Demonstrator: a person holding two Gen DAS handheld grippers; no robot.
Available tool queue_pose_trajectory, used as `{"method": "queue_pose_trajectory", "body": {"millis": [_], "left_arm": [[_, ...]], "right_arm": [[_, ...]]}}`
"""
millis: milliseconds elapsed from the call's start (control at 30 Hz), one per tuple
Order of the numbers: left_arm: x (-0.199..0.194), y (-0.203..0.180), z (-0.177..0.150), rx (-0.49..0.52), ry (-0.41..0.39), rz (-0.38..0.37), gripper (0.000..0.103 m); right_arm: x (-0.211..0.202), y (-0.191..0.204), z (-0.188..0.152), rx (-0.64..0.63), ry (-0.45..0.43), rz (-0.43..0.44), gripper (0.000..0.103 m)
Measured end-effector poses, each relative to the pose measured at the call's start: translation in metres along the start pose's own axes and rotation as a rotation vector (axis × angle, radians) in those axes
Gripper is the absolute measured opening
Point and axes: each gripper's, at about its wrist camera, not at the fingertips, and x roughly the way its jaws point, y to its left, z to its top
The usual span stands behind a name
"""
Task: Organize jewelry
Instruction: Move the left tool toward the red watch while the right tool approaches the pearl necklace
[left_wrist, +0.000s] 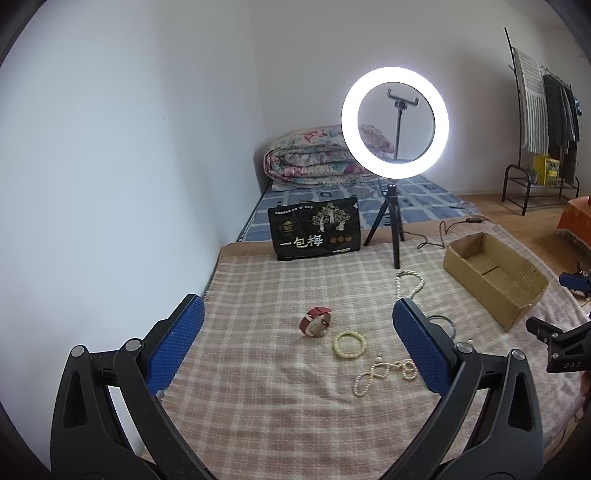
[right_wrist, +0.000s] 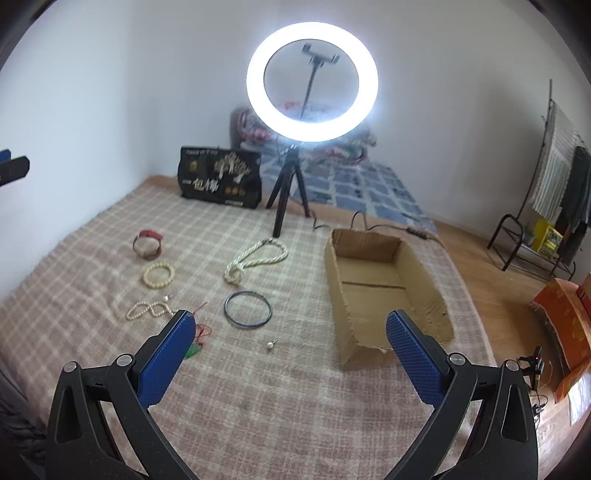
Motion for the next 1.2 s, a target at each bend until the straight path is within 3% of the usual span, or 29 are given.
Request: {"method": "queue_pose_trajectory", "body": {"millis": [300,467,800,1067,1200], "left_arm": [[0.057,0.028,-0.003,-0.058,0.093,-0.022,0.103],[0.091,0.03,-0.016,-0.075,0.179,-0.085,0.098],[0.145,0.004,-0.03,0.056,0.267,-0.152,0.098],[0.189,-0.003,-0.041,0.127,0.332,-0.164,0.098],[0.209,-0.003,-0.041,0.143,0.348,-0.173,0.098]], "right_arm": [[0.047,0.004,0.023,-0.012,0.07,0.123,0.102],[0.067,0.014,0.032,-0.021,0.075,0.21,0.102],[0.136,0.022,0.039,-0.031,0.206,0.317,0.091],[0.172,0.022,0.04,-0.026,0.255,0.309,0.09],[0.187,0.019,0.038,0.0,0.288,0.32,0.079]]}}
